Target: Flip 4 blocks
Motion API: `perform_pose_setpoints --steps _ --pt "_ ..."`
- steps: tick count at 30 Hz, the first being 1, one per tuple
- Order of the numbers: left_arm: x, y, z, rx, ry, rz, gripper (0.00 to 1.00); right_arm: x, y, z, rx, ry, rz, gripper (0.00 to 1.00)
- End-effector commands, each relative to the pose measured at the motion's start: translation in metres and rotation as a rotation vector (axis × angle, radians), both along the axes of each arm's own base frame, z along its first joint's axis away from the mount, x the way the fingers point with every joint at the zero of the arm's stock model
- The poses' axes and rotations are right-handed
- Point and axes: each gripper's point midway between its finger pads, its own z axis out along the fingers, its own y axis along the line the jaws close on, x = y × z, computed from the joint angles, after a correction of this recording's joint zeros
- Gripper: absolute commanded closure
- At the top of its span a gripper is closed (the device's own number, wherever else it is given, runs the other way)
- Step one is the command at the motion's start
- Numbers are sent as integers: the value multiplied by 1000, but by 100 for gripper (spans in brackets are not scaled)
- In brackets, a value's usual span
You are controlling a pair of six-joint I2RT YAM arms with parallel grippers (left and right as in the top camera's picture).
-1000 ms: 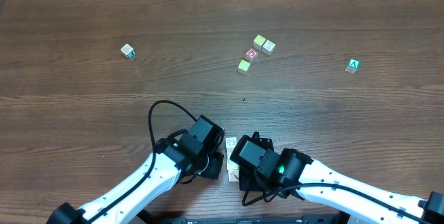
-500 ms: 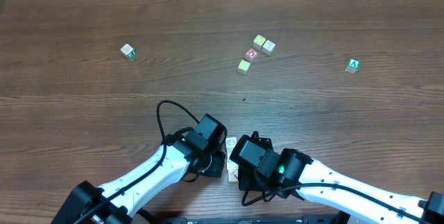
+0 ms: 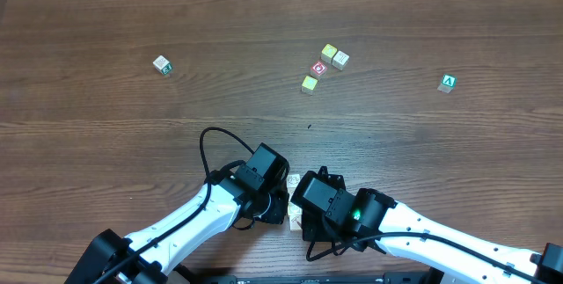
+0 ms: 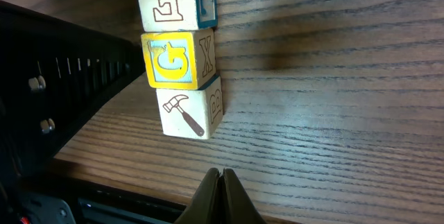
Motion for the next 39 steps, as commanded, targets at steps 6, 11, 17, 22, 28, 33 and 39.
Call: perform_pose_setpoints --steps 6,11,17,22,28,33,39 --pt "-4 -6 -1 -31 16 -26 96 5 6 6 23 -13 -1 96" --pt "-3 -7 -1 -37 10 -27 96 4 6 6 23 -12 -1 96" --pt "-3 -7 -1 -38 10 -28 96 5 6 6 23 -12 -1 96" --pt "-3 -7 -1 -38 10 -29 96 5 6 6 23 -12 -1 96" --pt "-3 -8 0 -42 9 -39 96 5 6 6 23 -12 -1 96" --pt "-4 -10 1 -57 9 -50 96 5 6 6 23 -12 -1 96" --pt "-3 -11 1 -58 7 -50 96 5 6 6 23 -12 -1 96"
